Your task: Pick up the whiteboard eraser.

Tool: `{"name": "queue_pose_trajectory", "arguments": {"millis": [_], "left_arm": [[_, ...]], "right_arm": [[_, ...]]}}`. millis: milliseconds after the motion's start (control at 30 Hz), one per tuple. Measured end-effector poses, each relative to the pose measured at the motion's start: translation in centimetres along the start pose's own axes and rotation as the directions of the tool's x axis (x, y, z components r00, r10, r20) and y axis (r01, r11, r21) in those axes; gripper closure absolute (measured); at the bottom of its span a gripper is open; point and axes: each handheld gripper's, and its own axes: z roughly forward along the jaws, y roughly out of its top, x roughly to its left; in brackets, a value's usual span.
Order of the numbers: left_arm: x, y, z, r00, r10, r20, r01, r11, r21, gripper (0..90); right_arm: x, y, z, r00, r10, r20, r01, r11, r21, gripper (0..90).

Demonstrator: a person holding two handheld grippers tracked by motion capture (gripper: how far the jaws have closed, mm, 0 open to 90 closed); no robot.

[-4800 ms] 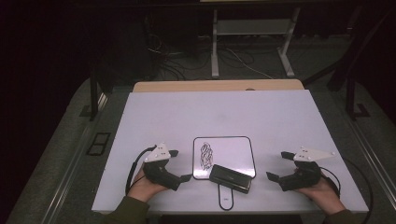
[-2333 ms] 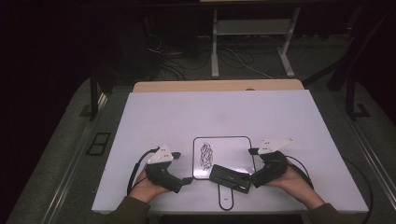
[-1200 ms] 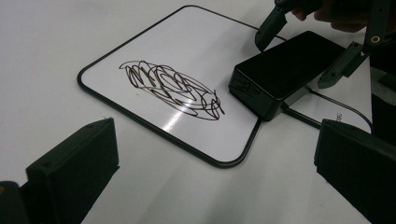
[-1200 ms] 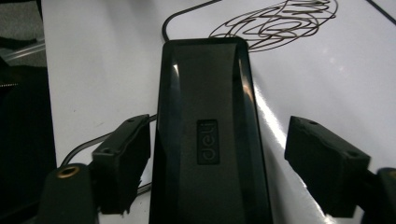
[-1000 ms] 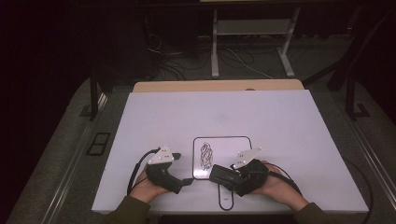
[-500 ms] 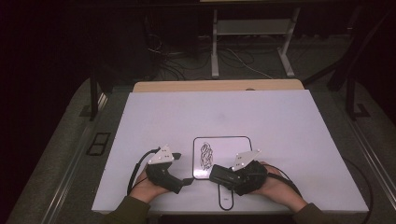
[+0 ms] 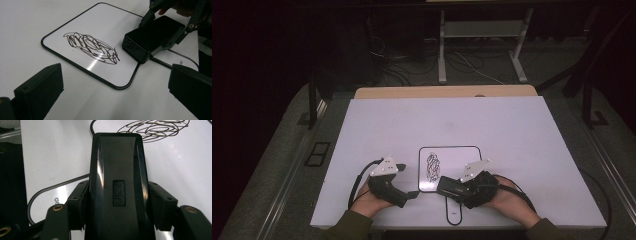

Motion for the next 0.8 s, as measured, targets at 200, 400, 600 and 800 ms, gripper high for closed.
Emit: {"name": "queue_pose_trajectory", "arguments": {"millis": [200, 400, 600, 800], "left_arm": [[0.0, 0.0, 0.0, 1.0000, 0.001, 0.000, -0.001, 1.0000, 0.001, 0.0], [0.0, 0.0, 0.0, 1.0000, 0.002, 0.001, -0.002, 1.0000, 0.001, 0.0], [0.0, 0.0, 0.0, 1.0000, 0.000, 0.000, 0.000, 1.0000, 0.000, 0.0], [0.0, 0.0, 0.0, 1.0000, -0.006, -0.002, 0.006, 1.0000, -0.004, 0.0]], "right_arm": [[-0.4, 0.0, -0.1, 0.9998, -0.019, 0.012, 0.019, 1.000, -0.001, 38.4], [-1.1, 0.3, -0.4, 0.9997, 0.019, -0.017, -0.019, 1.000, 0.003, 38.4], [-1.6, 0.8, -1.0, 0.9996, 0.028, 0.003, -0.028, 0.999, -0.020, 38.5], [-2.0, 1.4, -1.3, 0.9988, 0.048, 0.003, -0.048, 0.998, -0.033, 38.6]]}}
